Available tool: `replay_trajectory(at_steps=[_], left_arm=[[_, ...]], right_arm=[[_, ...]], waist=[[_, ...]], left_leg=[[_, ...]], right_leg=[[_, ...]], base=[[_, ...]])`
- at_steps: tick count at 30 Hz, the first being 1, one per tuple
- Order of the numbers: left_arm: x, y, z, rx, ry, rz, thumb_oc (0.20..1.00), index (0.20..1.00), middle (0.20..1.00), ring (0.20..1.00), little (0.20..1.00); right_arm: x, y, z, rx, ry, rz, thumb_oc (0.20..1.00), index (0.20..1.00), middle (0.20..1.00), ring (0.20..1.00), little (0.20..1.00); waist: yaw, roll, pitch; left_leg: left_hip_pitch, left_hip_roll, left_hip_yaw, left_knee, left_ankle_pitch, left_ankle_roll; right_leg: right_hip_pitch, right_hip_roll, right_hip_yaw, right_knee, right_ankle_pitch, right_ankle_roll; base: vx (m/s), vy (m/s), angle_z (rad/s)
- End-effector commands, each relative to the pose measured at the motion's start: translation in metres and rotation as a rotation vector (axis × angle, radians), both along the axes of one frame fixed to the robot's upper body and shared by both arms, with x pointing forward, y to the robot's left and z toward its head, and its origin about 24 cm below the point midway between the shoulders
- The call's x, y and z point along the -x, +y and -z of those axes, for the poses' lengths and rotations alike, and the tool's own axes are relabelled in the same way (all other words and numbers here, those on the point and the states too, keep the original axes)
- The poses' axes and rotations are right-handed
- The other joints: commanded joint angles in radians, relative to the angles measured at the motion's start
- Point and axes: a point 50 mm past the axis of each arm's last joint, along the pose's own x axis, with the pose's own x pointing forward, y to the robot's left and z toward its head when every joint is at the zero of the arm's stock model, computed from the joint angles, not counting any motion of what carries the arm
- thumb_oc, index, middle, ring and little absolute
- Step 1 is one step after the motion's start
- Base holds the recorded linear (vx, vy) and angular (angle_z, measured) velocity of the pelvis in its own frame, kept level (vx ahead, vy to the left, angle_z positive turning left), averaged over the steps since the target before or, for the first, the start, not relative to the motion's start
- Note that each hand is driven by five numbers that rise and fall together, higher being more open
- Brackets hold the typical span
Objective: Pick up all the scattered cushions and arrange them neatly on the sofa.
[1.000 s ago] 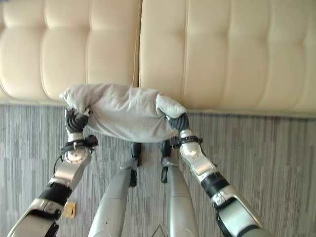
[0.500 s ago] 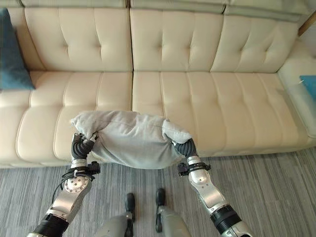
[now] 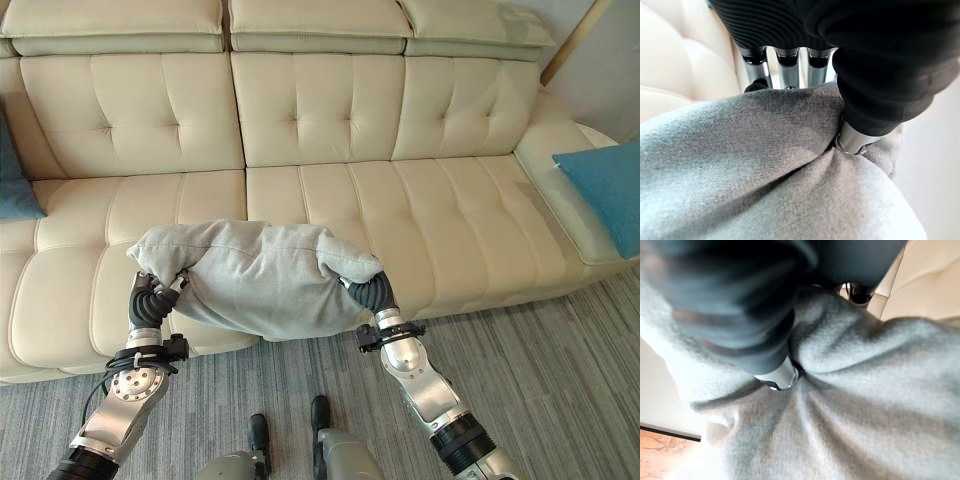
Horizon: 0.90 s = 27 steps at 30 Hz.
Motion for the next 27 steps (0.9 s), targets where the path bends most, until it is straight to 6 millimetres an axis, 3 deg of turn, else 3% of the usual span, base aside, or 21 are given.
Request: replay_trajectory(at_steps=[1, 4, 8, 10, 12, 14, 16, 17, 18, 20, 24, 27], left_arm=[[-0.005, -0.040, -0.046, -0.039, -0.246, 0.220, 0.200, 0.200, 0.200, 0.200, 0.200], [-0.008, -0.041, -0.046, -0.014, -0.248, 0.212, 0.200, 0.200, 0.200, 0.200, 0.200], [-0.008, -0.047, -0.045, 0.007, -0.248, 0.245, 0.200, 0.200, 0.200, 0.200, 0.200], [-0.008, -0.051, -0.042, 0.041, -0.237, 0.258, 0.200, 0.200, 0.200, 0.200, 0.200], [-0.008, -0.050, -0.041, 0.052, -0.229, 0.268, 0.200, 0.200, 0.200, 0.200, 0.200], [-0.009, -0.051, -0.040, 0.070, -0.225, 0.272, 0.200, 0.200, 0.200, 0.200, 0.200], [-0.012, -0.055, -0.038, 0.085, -0.214, 0.280, 0.200, 0.200, 0.200, 0.200, 0.200], [-0.013, -0.056, -0.038, 0.081, -0.210, 0.287, 0.200, 0.200, 0.200, 0.200, 0.200], [-0.013, -0.059, -0.039, 0.066, -0.208, 0.309, 0.200, 0.200, 0.200, 0.200, 0.200], [-0.013, -0.060, -0.040, 0.065, -0.208, 0.315, 0.200, 0.200, 0.200, 0.200, 0.200], [-0.015, -0.059, -0.039, 0.059, -0.200, 0.305, 0.200, 0.200, 0.200, 0.200, 0.200], [-0.011, -0.056, -0.035, 0.062, -0.184, 0.295, 0.200, 0.200, 0.200, 0.200, 0.200]], right_arm=[[0.005, 0.062, -0.070, -0.130, -0.324, -0.279, 0.200, 0.200, 0.200, 0.200, 0.200], [0.002, 0.057, -0.064, -0.101, -0.296, -0.264, 0.200, 0.200, 0.200, 0.200, 0.200], [0.005, 0.046, -0.055, -0.080, -0.272, -0.242, 0.200, 0.200, 0.200, 0.200, 0.200], [0.006, 0.039, -0.050, -0.072, -0.256, -0.228, 0.200, 0.200, 0.200, 0.200, 0.200], [0.005, 0.032, -0.047, -0.071, -0.240, -0.214, 0.200, 0.200, 0.200, 0.200, 0.200], [0.005, 0.027, -0.046, -0.073, -0.230, -0.205, 0.200, 0.200, 0.200, 0.200, 0.200], [0.004, 0.023, -0.046, -0.065, -0.226, -0.193, 0.200, 0.200, 0.200, 0.200, 0.200], [0.004, 0.021, -0.047, -0.062, -0.231, -0.187, 0.200, 0.200, 0.200, 0.200, 0.200], [0.006, 0.017, -0.049, -0.061, -0.244, -0.182, 0.200, 0.200, 0.200, 0.200, 0.200], [0.006, 0.017, -0.049, -0.062, -0.244, -0.179, 0.200, 0.200, 0.200, 0.200, 0.200], [0.005, 0.016, -0.048, -0.060, -0.246, -0.154, 0.200, 0.200, 0.200, 0.200, 0.200], [0.007, 0.018, -0.049, -0.054, -0.254, -0.162, 0.200, 0.200, 0.200, 0.200, 0.200]], waist=[[0.018, -0.016, 0.001], [0.003, -0.010, 0.009], [-0.019, -0.001, -0.003], [-0.025, 0.008, -0.015], [-0.031, 0.019, -0.040], [-0.039, 0.018, -0.050], [-0.042, 0.013, -0.053], [-0.038, 0.006, -0.051], [-0.029, -0.018, -0.050], [-0.021, -0.027, -0.045], [0.013, -0.025, -0.035], [0.014, -0.012, -0.057]], left_leg=[[0.051, -0.017, -0.088, 0.125, -0.185, -0.010], [0.099, -0.034, -0.112, 0.111, -0.207, -0.019], [0.158, -0.042, -0.158, 0.108, -0.246, -0.046], [0.139, -0.016, -0.164, 0.168, -0.216, -0.084], [0.122, 0.029, -0.162, 0.224, -0.145, -0.127], [0.100, 0.051, -0.158, 0.293, -0.082, -0.147], [0.078, 0.077, -0.140, 0.313, -0.051, -0.149], [0.056, 0.079, -0.135, 0.307, -0.061, -0.141], [-0.017, 0.066, -0.131, 0.255, -0.111, -0.120], [-0.049, 0.058, -0.132, 0.237, -0.110, -0.118], [-0.107, 0.062, -0.156, 0.134, -0.010, -0.141], [-0.058, 0.071, -0.144, 0.082, -0.013, -0.133]], right_leg=[[0.019, -0.092, -0.085, -0.083, -0.009, 0.042], [-0.023, -0.081, -0.114, -0.186, 0.011, 0.040], [-0.002, -0.080, -0.084, -0.236, 0.027, 0.021], [0.029, -0.077, -0.092, -0.237, 0.031, -0.002], [0.070, -0.060, -0.129, -0.250, 0.014, -0.024], [0.109, -0.043, -0.136, -0.259, -0.004, -0.042], [0.143, -0.037, -0.144, -0.264, -0.033, -0.057], [0.160, -0.038, -0.142, -0.269, -0.044, -0.058], [0.198, -0.048, -0.133, -0.283, -0.062, -0.057], [0.212, -0.052, -0.129, -0.287, -0.065, -0.056], [0.268, -0.039, -0.111, -0.299, -0.083, -0.055], [0.298, -0.033, -0.106, -0.297, -0.097, -0.055]], base=[[0.16, -0.044, 0.03], [0.26, -0.079, 0.00], [0.29, -0.161, 0.58], [0.25, -0.255, 0.89], [0.25, -0.259, 0.37], [0.20, -0.164, 0.14], [0.16, -0.106, 0.14], [0.26, -0.116, -0.10], [0.21, -0.083, -0.20], [0.14, -0.032, 0.00], [0.15, 0.053, -0.29], [0.19, 0.135, -0.29]])
